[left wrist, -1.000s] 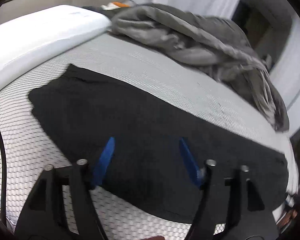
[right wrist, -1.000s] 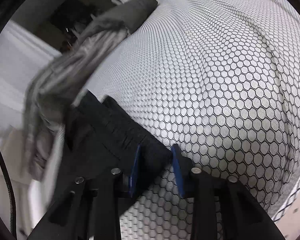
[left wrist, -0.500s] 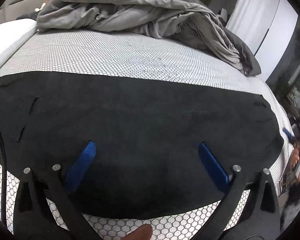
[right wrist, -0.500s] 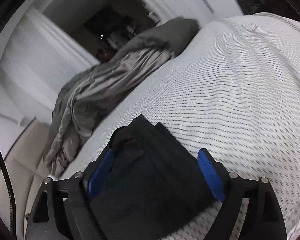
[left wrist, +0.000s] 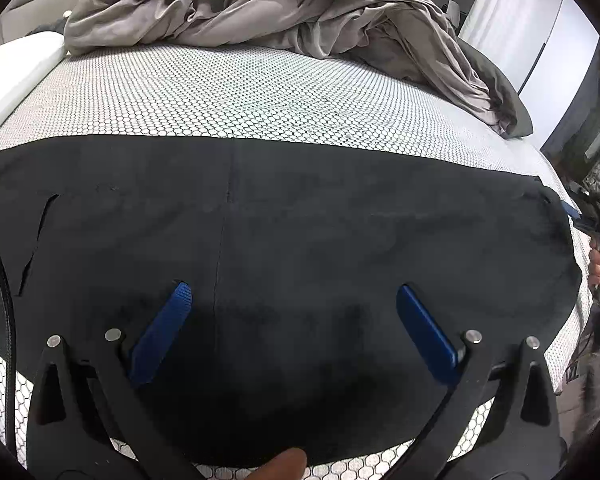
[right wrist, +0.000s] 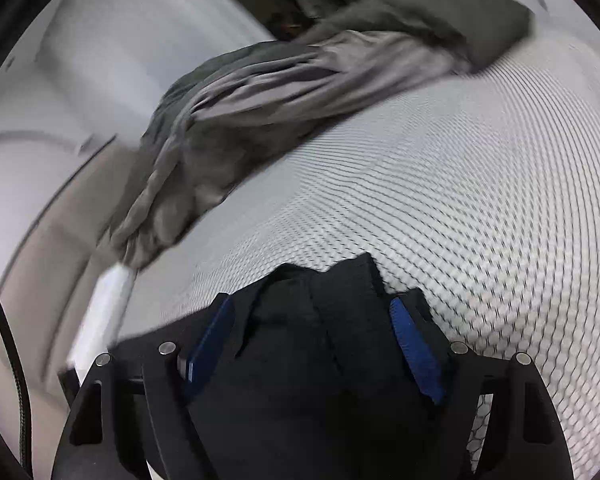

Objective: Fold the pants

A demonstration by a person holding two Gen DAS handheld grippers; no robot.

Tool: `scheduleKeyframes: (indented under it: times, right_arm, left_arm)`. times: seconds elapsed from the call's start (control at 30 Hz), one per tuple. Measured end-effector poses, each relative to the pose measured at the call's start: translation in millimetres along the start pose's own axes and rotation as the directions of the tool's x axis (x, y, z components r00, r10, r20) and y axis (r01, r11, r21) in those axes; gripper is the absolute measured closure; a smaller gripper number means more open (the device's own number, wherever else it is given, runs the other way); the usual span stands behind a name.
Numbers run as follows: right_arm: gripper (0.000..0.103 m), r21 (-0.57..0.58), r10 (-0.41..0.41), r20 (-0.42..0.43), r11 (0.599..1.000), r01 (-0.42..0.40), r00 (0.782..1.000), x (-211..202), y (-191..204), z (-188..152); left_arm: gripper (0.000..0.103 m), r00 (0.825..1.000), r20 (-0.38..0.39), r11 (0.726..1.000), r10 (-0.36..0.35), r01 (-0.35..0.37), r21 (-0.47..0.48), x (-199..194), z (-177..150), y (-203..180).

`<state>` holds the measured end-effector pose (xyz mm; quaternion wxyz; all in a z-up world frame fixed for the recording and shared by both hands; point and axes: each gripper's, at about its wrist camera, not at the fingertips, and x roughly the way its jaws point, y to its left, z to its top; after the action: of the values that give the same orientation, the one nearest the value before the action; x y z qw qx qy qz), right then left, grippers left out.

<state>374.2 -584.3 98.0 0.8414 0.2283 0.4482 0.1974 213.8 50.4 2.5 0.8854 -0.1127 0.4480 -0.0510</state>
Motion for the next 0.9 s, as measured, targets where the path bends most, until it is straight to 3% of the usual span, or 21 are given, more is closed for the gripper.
scheduleKeyframes:
  times: [0.1,0.2,0.27,0.33,0.37,0.4,0.5,0.57,0.6,0.63,0.7,0.8,0.83,0.87,0.9]
  right_arm:
    - [0.023,-0.042,0.065,-0.057,0.997,-0.067,0.996,1.1,5.9,2.1]
    - [0.024,-0.065,-0.055,-0.102,0.997,0.048,0.993,13.7,1.4,8.6]
    - [0.033,-0.049,-0.066,-0.145,0.997,0.06,0.987,24.8,-7.0,11.9]
    - [0.065,-0.065,-0.069,-0.16,0.996,0.06,0.985,30.2,-7.6,12.5]
    - [0.076,-0.104,-0.075,-0.153,0.993,0.06,0.985,31.5,-2.4,11.8]
    - [0.095,-0.131,-0.085,-0.14,0.989,0.067,0.986,34.1,3.6,12.9]
    - [0.096,-0.11,-0.181,-0.084,0.979,0.171,0.98,37.2,0.5,18.5]
    - [0.094,-0.044,-0.303,-0.148,0.953,0.3,0.941,55.9,-17.0,20.1]
    - [0.085,-0.038,-0.345,-0.175,0.938,0.343,0.922,64.1,-21.9,19.6]
    - [0.07,-0.04,-0.394,-0.175,0.919,0.393,0.902,68.1,-23.2,19.7]
    - [0.047,-0.036,-0.49,-0.119,0.872,0.489,0.864,59.2,-15.7,19.8]
    - [0.044,-0.014,-0.57,0.03,0.821,0.571,0.821,21.2,14.8,8.5]
    - [0.036,-0.02,-0.556,0.069,0.829,0.558,0.828,7.0,32.5,-3.8]
    - [0.032,-0.029,-0.522,0.093,0.85,0.526,0.848,-1.9,46.1,-14.6]
    - [0.02,-0.035,-0.489,0.11,0.868,0.495,0.865,-8.7,58.6,-26.4]
  left_arm:
    - [0.001,1.0,-0.007,1.0,0.0,0.0,0.0,3.3,0.6,-0.8]
    - [0.001,1.0,-0.011,1.0,0.004,-0.004,0.013,4.5,-1.4,-2.4]
    - [0.001,1.0,-0.013,1.0,0.01,-0.009,0.019,4.9,-2.4,-3.0]
    - [0.001,1.0,-0.014,1.0,0.016,-0.016,0.021,5.5,-2.4,-2.3]
    - [0.001,1.0,-0.015,1.0,0.019,-0.018,0.02,6.0,-2.4,-2.1]
    - [0.001,1.0,-0.015,1.0,0.019,-0.019,0.017,6.5,-2.1,-1.8]
    - [0.001,0.999,-0.019,1.0,0.026,-0.026,0.01,9.5,-1.9,-0.7]
    - [0.001,0.999,-0.028,0.999,0.039,-0.038,0.017,13.4,-2.0,-0.3]
    - [0.001,0.999,-0.031,0.999,0.045,-0.044,0.02,15.2,-1.8,-0.6]
    - [0.001,0.998,-0.033,0.999,0.05,-0.049,0.023,16.5,-1.6,-0.3]
    - [0.001,0.998,-0.03,0.998,0.054,-0.053,0.022,16.1,-0.9,-1.0]
    - [0.001,0.999,-0.008,0.998,0.05,-0.05,0.032,9.1,-1.0,-5.3]
    - [0.001,0.999,0.004,0.998,0.045,-0.045,0.045,4.9,-2.0,-9.6]
    - [0.001,0.999,0.01,0.998,0.04,-0.041,0.056,2.0,-3.4,-13.1]
    - [0.001,0.999,0.016,0.997,0.032,-0.033,0.072,-1.1,-5.4,-18.6]
